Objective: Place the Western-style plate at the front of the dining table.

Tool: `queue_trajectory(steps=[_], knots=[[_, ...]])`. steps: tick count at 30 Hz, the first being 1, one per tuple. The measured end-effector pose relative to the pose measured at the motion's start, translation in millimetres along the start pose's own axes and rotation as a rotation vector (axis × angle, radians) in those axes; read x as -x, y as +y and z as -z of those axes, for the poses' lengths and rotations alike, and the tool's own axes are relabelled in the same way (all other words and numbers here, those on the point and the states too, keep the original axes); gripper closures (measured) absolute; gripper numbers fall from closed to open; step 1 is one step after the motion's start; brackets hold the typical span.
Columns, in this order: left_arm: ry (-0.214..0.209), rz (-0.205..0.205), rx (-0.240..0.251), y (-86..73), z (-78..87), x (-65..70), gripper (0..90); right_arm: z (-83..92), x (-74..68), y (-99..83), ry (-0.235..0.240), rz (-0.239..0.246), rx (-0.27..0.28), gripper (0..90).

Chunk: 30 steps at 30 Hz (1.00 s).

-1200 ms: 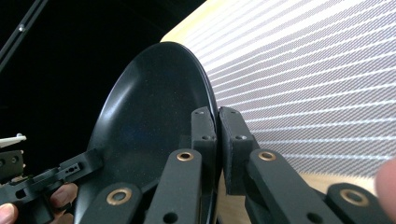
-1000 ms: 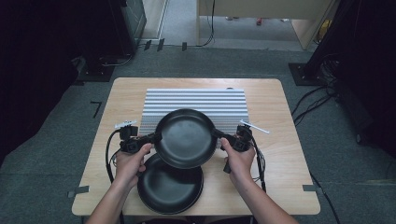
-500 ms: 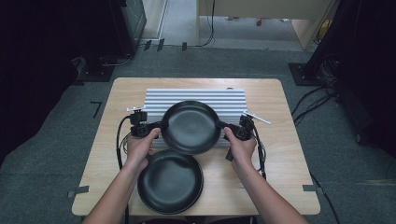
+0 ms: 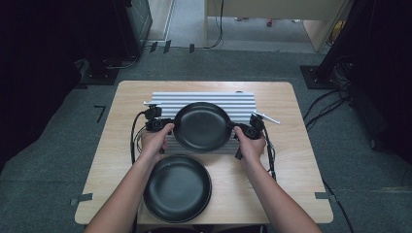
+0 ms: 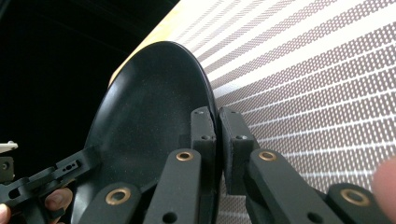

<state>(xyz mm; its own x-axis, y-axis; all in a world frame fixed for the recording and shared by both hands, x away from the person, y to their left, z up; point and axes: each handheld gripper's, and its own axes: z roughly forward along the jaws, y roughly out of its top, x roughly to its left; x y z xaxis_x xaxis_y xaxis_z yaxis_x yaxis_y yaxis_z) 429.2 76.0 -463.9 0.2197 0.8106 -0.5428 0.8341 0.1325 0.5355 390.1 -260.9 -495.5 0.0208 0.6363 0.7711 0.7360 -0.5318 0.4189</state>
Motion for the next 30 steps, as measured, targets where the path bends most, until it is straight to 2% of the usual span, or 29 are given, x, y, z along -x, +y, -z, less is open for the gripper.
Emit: queue_trajectory(steps=[5,10,17,21,25,27,30], knots=[[0.024,0.029,0.011,9.4,-10.8,-4.3,78.1,-13.4,0.6,6.5,-0.010,-0.011,0.006,85.5],[0.033,0.030,-0.008,14.0,-23.3,-7.9,78.0,-22.7,7.6,10.3,-0.026,-0.029,0.004,85.4],[0.055,0.046,0.004,16.0,-37.5,-8.5,77.1,-32.3,11.4,18.5,-0.060,-0.015,0.015,85.1],[0.067,0.049,0.009,19.6,-43.3,-8.2,76.9,-36.2,13.1,21.8,-0.065,-0.011,0.040,85.2],[0.096,0.042,0.016,20.8,-46.4,-7.5,77.0,-42.1,19.7,21.3,-0.048,-0.040,0.029,85.2],[0.092,0.046,0.016,20.5,-48.2,-10.0,76.6,-43.7,19.0,21.0,-0.057,-0.025,0.044,85.2],[0.096,0.048,0.015,20.0,-50.3,-12.4,76.3,-45.9,17.2,22.1,-0.065,-0.012,0.039,85.0]])
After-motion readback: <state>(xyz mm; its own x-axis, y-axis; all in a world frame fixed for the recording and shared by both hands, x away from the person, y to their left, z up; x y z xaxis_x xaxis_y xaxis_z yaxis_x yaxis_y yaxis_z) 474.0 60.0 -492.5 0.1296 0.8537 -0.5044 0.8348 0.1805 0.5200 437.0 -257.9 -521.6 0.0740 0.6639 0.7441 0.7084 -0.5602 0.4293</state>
